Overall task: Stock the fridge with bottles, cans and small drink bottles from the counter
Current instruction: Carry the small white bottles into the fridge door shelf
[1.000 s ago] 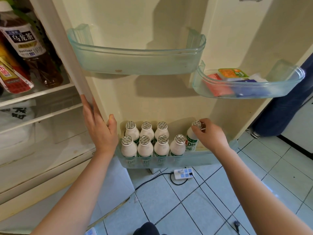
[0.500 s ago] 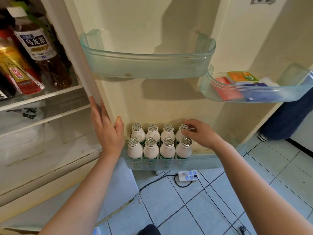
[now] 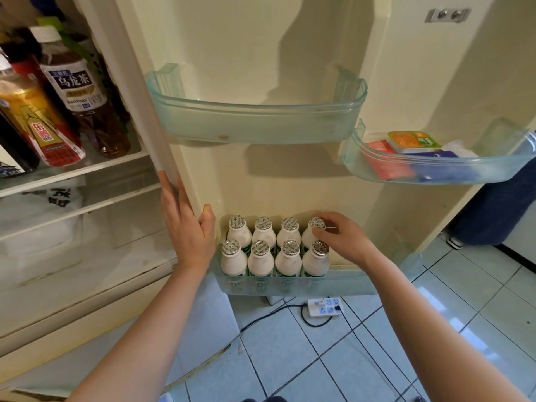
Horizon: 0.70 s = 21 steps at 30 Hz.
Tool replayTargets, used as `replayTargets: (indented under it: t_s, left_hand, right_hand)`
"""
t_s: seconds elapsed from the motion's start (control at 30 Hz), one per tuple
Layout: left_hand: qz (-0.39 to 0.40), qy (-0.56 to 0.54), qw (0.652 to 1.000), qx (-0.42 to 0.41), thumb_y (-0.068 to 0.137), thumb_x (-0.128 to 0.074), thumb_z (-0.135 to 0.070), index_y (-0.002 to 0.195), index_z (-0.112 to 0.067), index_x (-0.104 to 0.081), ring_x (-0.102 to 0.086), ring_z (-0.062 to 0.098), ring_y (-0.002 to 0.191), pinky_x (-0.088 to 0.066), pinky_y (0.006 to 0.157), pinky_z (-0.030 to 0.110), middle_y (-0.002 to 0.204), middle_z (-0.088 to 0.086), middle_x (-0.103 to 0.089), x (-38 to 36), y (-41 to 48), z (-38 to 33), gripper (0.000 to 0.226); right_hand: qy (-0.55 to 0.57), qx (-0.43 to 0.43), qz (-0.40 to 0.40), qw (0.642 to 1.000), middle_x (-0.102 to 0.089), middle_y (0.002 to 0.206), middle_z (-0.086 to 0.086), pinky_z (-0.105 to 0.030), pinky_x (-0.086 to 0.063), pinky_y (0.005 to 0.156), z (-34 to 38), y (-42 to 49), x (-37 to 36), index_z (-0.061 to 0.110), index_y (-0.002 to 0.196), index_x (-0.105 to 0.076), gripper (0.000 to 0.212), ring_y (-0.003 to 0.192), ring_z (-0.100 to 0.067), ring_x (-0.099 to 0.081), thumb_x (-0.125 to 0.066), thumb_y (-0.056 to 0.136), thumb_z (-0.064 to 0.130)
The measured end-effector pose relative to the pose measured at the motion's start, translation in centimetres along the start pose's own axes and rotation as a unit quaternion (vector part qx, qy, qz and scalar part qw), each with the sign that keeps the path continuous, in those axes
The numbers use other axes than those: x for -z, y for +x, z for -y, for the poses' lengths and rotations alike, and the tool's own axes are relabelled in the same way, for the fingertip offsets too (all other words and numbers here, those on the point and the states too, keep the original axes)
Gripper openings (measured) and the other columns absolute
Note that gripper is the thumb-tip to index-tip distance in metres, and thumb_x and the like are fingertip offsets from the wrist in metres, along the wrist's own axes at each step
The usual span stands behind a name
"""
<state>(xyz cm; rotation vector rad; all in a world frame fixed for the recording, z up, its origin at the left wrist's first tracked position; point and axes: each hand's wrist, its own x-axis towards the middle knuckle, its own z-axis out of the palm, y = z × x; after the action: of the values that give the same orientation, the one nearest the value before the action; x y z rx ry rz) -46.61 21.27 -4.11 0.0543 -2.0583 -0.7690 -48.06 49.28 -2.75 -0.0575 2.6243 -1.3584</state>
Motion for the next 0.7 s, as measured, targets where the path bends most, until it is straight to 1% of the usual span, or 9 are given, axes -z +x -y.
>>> replayTargets:
  t_s: [0.13,0.27,0.33,0.4,0.5,0.57,0.63,0.7]
  left_hand:
    - [0.012,0.013,1.000,-0.001,0.087,-0.040,-0.020,0.143,0.006,-0.029,-0.019,0.033,0.141,-0.019,0.114,0.041,0.152,0.031,-0.014,0.3,0.0,-0.1,0.063]
    - [0.020,0.016,1.000,-0.007,0.089,-0.040,-0.022,0.144,0.006,-0.027,-0.018,0.031,0.141,-0.018,0.114,0.040,0.152,0.032,-0.014,0.4,-0.1,-0.1,0.063]
    - [0.023,0.021,0.999,-0.016,0.090,-0.040,-0.022,0.145,0.004,-0.025,-0.017,0.028,0.141,-0.017,0.114,0.039,0.152,0.032,-0.013,0.5,-0.1,-0.1,0.062]
    - [0.026,0.021,0.999,-0.017,0.091,-0.040,-0.022,0.145,0.002,-0.022,-0.014,0.024,0.142,-0.017,0.115,0.038,0.152,0.032,-0.012,0.7,-0.2,-0.1,0.062]
    - [0.035,0.019,0.999,-0.012,0.090,-0.041,-0.021,0.147,0.002,-0.020,-0.009,0.015,0.142,-0.012,0.117,0.029,0.153,0.032,-0.011,0.9,-0.2,-0.3,0.064]
    - [0.043,0.017,0.999,-0.002,0.090,-0.041,-0.020,0.147,0.001,-0.019,-0.007,0.012,0.142,-0.009,0.117,0.024,0.153,0.031,-0.009,1.0,-0.2,-0.4,0.065]
    - [0.050,0.018,0.999,0.008,0.090,-0.041,-0.020,0.148,-0.001,-0.017,-0.006,0.013,0.142,-0.009,0.117,0.024,0.154,0.029,-0.007,1.2,-0.2,-0.6,0.066]
    - [0.058,0.020,0.998,0.012,0.090,-0.041,-0.021,0.149,-0.001,-0.016,-0.006,0.014,0.142,-0.010,0.117,0.026,0.155,0.028,-0.005,1.4,-0.2,-0.8,0.067]
  right_hand:
    - [0.017,0.008,-0.042,0.999,-0.054,0.116,0.008,-0.024,-0.037,0.089,0.1,-0.8,-0.6,0.019,0.130,-0.050,0.049,0.106,-0.006,-0.048,-0.065,0.085,0.029]
    - [0.017,0.015,-0.089,0.996,-0.055,0.125,0.005,-0.025,-0.037,0.087,-0.4,-1.7,-1.1,0.019,0.131,-0.049,0.048,0.113,-0.010,-0.050,-0.062,0.087,0.034]
    - [0.035,-0.008,-0.102,0.994,-0.055,0.128,0.004,-0.026,-0.038,0.086,-0.6,-1.8,-1.1,0.019,0.132,-0.047,0.048,0.114,-0.012,-0.051,-0.059,0.089,0.036]
    - [0.046,-0.041,-0.093,0.994,-0.054,0.130,0.002,-0.027,-0.038,0.085,-0.6,-1.6,-1.1,0.018,0.133,-0.046,0.048,0.114,-0.015,-0.052,-0.056,0.090,0.038]
    - [0.034,-0.059,-0.090,0.994,-0.053,0.134,-0.001,-0.028,-0.037,0.086,0.0,-1.3,-1.1,0.016,0.134,-0.045,0.049,0.118,-0.019,-0.051,-0.052,0.092,0.040]
    - [0.015,-0.034,-0.127,0.991,-0.052,0.135,0.000,-0.028,-0.038,0.088,0.8,-1.6,-1.2,0.016,0.133,-0.046,0.047,0.121,-0.018,-0.049,-0.052,0.092,0.038]
    - [0.000,0.009,-0.169,0.986,-0.053,0.133,0.002,-0.027,-0.039,0.085,1.9,-2.2,-1.3,0.017,0.130,-0.049,0.043,0.116,-0.013,-0.051,-0.053,0.091,0.035]
    - [-0.003,0.055,-0.184,0.981,-0.054,0.126,0.007,-0.021,-0.038,0.075,3.1,-2.6,-1.7,0.020,0.126,-0.053,0.037,0.093,0.002,-0.052,-0.054,0.090,0.031]
